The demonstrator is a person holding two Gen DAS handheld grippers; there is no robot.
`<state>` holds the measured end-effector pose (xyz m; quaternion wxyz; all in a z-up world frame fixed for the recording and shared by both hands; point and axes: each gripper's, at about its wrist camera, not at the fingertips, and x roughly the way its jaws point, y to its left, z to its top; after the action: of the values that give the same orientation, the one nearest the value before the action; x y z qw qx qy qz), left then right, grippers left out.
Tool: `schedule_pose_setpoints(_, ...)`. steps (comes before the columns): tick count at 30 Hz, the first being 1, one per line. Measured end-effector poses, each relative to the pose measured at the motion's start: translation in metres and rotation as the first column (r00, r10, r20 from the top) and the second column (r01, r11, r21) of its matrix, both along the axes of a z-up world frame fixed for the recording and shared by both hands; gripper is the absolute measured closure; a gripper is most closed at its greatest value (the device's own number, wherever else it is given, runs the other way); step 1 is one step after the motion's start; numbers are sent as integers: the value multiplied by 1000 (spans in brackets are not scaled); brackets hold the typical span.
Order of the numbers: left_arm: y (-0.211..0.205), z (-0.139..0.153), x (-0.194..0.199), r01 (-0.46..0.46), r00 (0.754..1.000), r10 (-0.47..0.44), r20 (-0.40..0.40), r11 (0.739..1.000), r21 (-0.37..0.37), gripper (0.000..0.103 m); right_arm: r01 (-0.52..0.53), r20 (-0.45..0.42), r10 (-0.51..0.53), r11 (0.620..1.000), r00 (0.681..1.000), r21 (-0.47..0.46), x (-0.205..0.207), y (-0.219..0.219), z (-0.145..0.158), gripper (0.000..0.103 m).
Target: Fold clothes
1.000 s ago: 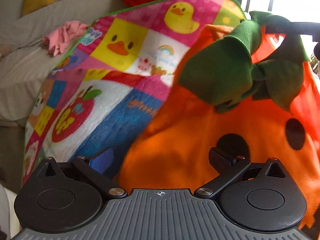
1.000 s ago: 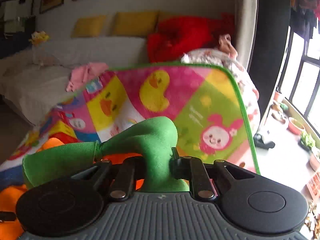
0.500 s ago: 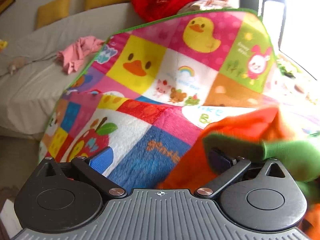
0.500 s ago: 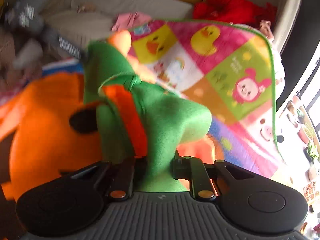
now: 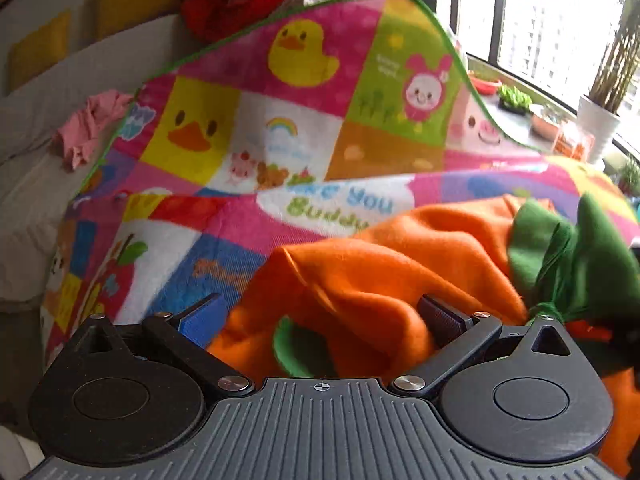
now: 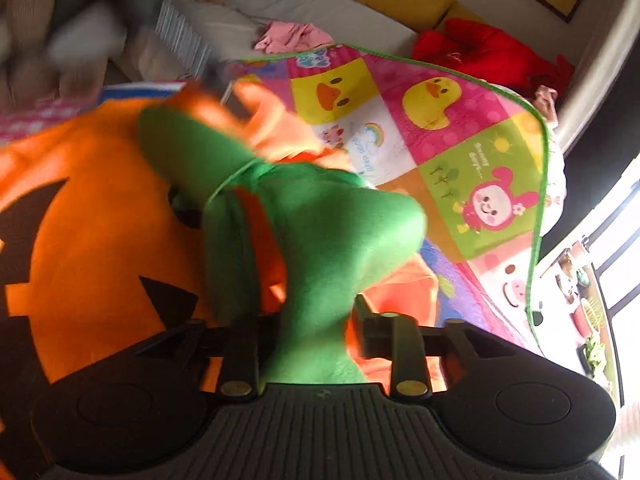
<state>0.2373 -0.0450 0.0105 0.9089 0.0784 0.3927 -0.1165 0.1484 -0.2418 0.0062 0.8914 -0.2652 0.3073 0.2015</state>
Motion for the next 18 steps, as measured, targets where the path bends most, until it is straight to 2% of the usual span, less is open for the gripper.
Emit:
schedule_pose_setpoints(1, -1, -7, -1, 9, 1000, -9, -18, 1000, 1, 0, 6, -2, -6, 999, 1000, 49, 0, -6, 10, 55)
schedule_pose_setpoints(5, -1, -12, -9, 28, 1000, -28, -13, 1000, 15, 0, 31, -13, -29, 970, 999, 242, -1, -29, 50, 54)
schedule_pose_setpoints(8, -1, -10, -11, 15, 1000, -16, 12, 998, 53, 0, 8, -15, -4, 959, 1000, 283, 5, -23, 58, 54)
schedule_pose_setpoints(11, 7, -13, -6, -8, 1000, 8, 6, 998, 59, 0, -28, -21, 32, 985, 999, 170, 9, -12, 46, 53)
schedule_pose_setpoints(13, 12, -16, -2, -26, 1000, 26, 4, 999, 47, 0, -3, -32, 5, 998, 999, 59, 6, -12, 29, 46)
schedule_pose_setpoints(14, 14, -17, 1, -39, 999, 39, 9, 998, 44, 0, 16, -44, -14, 999, 999, 32, 5, -15, 22, 44)
schedule_pose_setpoints(16, 17, -17, 7, -76, 997, 73, 38, 995, 58, 0, 52, -74, -51, 999, 996, 13, -1, -22, 10, 39)
schedule_pose_setpoints(18, 20, -16, 14, -99, 994, 96, 57, 993, 62, 0, 39, -110, -27, 994, 994, 101, -9, -29, 14, 39)
